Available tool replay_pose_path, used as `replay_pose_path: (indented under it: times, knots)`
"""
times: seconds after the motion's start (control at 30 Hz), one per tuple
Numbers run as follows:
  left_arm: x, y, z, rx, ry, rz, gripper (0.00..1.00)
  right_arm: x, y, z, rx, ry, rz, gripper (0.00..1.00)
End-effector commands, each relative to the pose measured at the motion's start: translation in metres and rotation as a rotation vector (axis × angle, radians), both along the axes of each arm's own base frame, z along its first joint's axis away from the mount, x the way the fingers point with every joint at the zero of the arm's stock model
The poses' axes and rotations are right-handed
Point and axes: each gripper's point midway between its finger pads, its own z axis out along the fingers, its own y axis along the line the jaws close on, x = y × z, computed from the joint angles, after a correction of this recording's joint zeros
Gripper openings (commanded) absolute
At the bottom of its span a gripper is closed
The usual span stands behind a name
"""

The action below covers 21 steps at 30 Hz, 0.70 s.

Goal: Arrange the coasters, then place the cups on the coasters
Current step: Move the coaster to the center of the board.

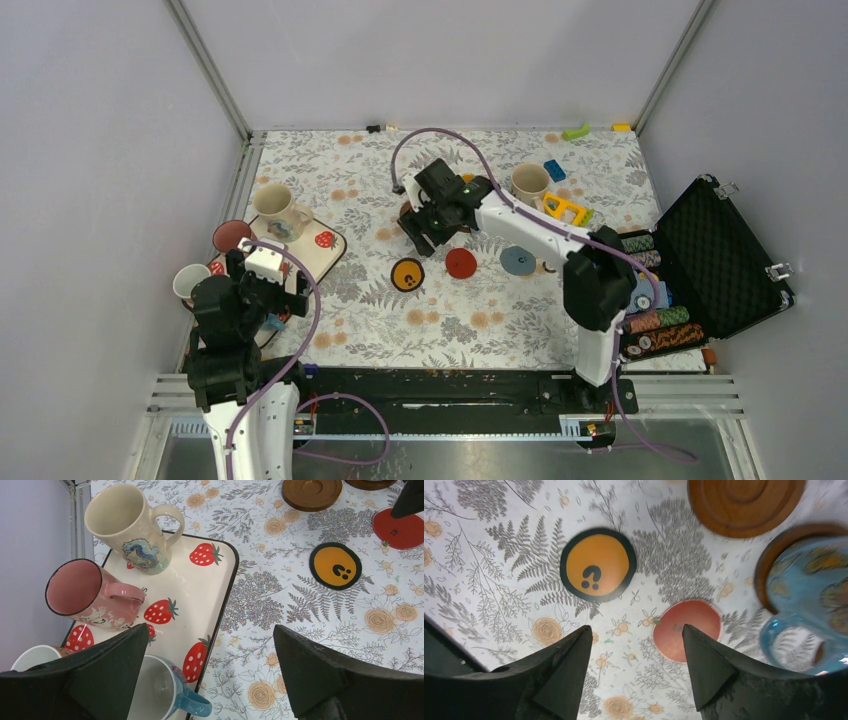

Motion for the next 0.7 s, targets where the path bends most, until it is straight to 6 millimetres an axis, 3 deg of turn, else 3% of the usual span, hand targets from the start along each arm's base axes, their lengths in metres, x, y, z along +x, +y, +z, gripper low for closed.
replay_pose_path:
  times: [0.0, 0.2, 0.4, 0.67]
  knots:
    - [0.003, 0.0, 0.008, 0.005, -0.044, -0.001, 0.99, -0.008, 0.018, -0.003, -0.095, -0.226, 0.196, 0.76]
    - [0.004, 0.001, 0.006, 0.003, -0.033, -0.002, 0.99, -0.021, 0.046, -0.054, -0.203, -0.153, 0.227, 0.81]
    - [0.005, 0.003, 0.006, 0.003, -0.036, 0.01, 0.99, -0.039, 0.059, -0.076, -0.262, -0.159, 0.273, 0.83]
    - [0.005, 0.003, 0.007, 0.004, -0.036, 0.012, 0.99, -0.009, 0.047, -0.085, -0.409, -0.318, 0.219, 0.85]
